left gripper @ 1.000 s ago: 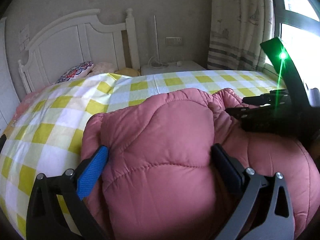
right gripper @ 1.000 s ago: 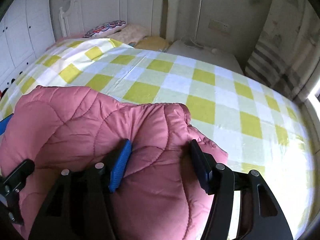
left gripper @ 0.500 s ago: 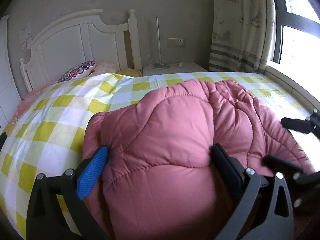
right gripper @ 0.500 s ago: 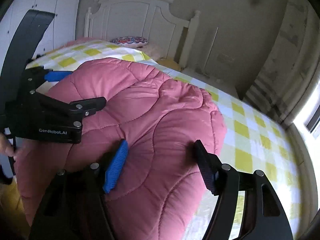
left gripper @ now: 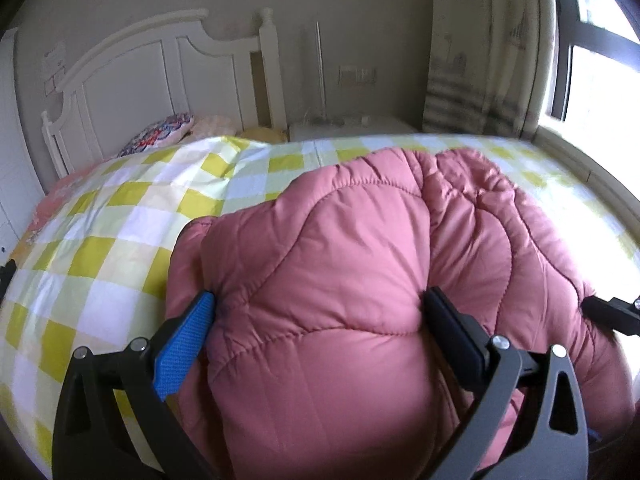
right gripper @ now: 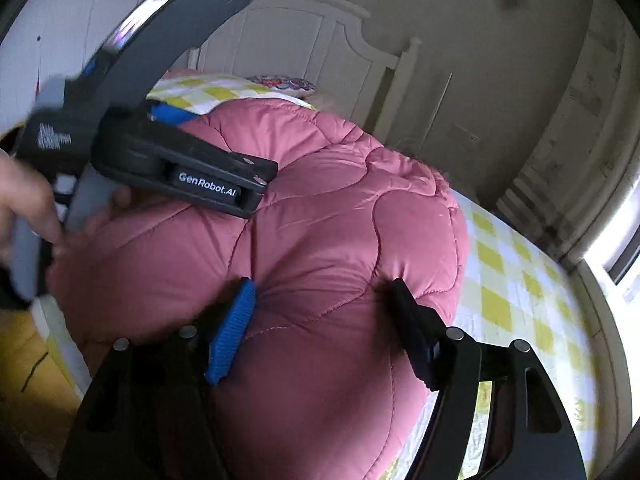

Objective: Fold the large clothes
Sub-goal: 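Hold the quilt edge with the left tool while the right tool grasps the quilt beside it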

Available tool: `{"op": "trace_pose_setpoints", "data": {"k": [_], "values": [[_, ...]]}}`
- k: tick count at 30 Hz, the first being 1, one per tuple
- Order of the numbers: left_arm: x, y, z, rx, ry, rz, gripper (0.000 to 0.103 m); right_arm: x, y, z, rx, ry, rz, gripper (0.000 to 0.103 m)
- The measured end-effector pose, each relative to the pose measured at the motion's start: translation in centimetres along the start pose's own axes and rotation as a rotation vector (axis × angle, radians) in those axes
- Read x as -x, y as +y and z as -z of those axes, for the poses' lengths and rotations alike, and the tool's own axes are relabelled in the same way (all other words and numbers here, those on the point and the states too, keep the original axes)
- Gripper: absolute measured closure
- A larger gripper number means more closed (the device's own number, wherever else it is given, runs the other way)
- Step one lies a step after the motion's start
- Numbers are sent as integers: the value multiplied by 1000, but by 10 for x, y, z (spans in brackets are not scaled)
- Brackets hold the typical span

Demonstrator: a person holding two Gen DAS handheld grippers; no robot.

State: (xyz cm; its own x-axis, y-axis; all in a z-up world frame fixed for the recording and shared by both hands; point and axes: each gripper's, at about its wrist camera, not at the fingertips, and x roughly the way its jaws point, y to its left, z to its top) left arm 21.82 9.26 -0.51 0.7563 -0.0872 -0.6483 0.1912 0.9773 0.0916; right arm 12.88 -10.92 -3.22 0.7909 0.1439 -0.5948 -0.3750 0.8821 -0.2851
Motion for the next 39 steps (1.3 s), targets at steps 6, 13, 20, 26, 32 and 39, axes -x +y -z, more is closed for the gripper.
{"op": "trace_pose_setpoints", "data": {"k": [6,13,20,26,32,39], "values": [[37,-10,-33,-65,-66,-102,2,0,-3,6,-13,-12,-8,36],[-36,-2,-25,-48,53,-133,2,14,-10,-2,-34,0,-65,36],[-31,6,-24,-18,31,-126,2,86,-5,-15,-36,-217,-85,36],[-29,7,-21,8,18,-103,2,16,55,26,199,-67,26,33],[-30,10,-18,17,19,-111,2,49,48,7,159,-78,-54,34],[-27,6,-16,7,-4,-130,2,14,55,26,167,-49,-47,32]]}}
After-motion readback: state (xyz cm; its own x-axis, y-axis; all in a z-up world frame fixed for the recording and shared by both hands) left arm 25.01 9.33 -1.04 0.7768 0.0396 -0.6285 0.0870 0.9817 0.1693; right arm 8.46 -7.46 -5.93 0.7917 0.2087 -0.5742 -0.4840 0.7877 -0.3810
